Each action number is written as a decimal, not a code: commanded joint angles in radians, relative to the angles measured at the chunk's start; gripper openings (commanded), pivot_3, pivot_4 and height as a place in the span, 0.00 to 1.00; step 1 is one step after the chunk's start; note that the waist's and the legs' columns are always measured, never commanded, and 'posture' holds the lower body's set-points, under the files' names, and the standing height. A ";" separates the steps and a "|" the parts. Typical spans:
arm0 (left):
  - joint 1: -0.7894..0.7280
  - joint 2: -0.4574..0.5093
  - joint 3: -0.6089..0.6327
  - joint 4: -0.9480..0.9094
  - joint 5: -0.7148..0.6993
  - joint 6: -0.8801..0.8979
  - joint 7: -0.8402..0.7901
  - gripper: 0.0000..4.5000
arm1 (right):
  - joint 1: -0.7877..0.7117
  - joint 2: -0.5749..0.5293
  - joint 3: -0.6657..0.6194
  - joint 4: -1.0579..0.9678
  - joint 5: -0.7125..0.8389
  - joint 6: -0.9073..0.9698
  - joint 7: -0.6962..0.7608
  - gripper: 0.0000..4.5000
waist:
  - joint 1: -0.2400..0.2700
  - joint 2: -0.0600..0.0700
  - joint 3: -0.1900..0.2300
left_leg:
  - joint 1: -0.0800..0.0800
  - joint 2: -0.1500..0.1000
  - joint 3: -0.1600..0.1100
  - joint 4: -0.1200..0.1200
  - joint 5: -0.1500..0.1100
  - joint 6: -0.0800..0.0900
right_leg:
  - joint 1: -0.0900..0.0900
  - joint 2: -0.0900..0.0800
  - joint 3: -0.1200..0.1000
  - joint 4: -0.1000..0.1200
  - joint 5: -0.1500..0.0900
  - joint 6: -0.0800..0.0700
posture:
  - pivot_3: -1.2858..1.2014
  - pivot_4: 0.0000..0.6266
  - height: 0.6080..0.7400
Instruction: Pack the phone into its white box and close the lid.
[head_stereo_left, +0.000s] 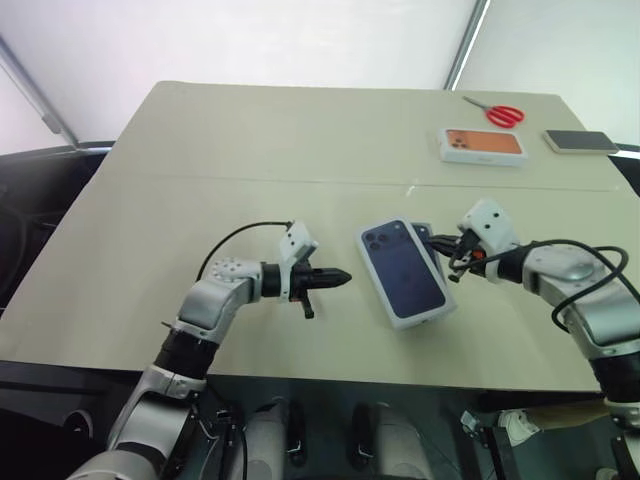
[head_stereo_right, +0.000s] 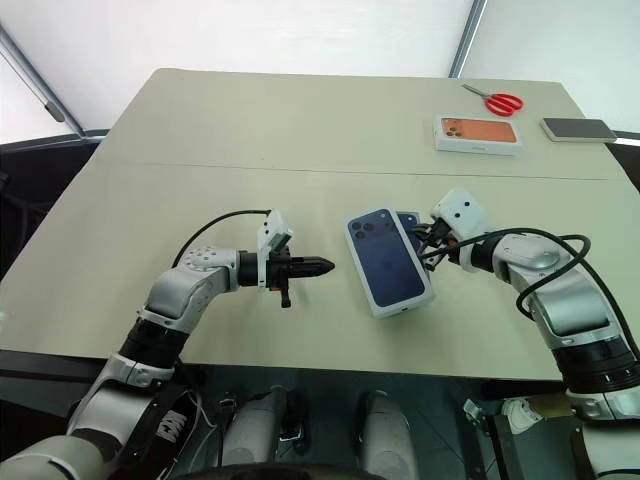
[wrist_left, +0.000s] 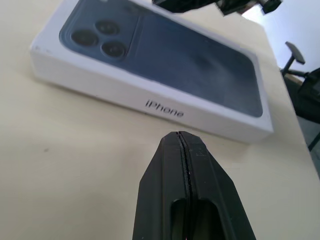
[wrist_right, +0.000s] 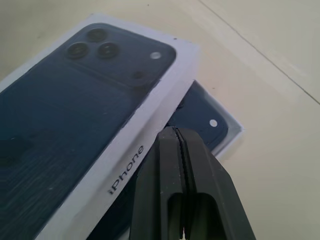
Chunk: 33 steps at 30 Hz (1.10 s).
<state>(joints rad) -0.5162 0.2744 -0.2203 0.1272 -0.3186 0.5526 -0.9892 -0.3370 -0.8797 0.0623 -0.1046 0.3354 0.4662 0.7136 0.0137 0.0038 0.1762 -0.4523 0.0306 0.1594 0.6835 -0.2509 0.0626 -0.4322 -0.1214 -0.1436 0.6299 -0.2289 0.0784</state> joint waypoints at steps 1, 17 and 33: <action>-0.015 -0.047 -0.009 0.051 0.020 -0.058 0.042 0.00 | 0.001 0.009 -0.025 -0.031 -0.025 -0.019 0.013 0.01 | -0.001 0.000 0.000 | 0.000 0.000 0.000 0.000 0.000 0.000 | 0.000 0.000 0.000 0.000 0.000 0.000 | 0.52 0.24 0.98; -0.171 -0.206 0.010 0.259 0.056 -0.172 0.105 0.00 | 0.050 0.022 -0.065 -0.078 -0.096 0.010 0.001 0.01 | -0.001 0.000 0.000 | 0.001 0.000 0.000 0.000 0.000 0.000 | 0.000 0.000 -0.001 0.001 0.000 0.000 | 0.52 0.24 0.98; -0.274 -0.264 0.010 0.432 0.094 -0.242 0.088 0.00 | 0.071 0.050 -0.089 -0.057 -0.153 0.022 -0.019 0.01 | -0.001 0.000 0.000 | 0.001 0.000 0.000 0.001 0.000 0.001 | 0.001 0.001 -0.002 0.001 0.000 0.000 | 0.52 0.24 0.98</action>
<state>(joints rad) -0.7597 0.0341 -0.2093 0.5612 -0.2258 0.3256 -0.8884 -0.2564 -0.8371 -0.0079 -0.1355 0.1783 0.4953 0.6921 0.0127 0.0036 0.1762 -0.4514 0.0304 0.1593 0.6844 -0.2511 0.0633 -0.4314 -0.1201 -0.1452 0.6305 -0.2287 0.0786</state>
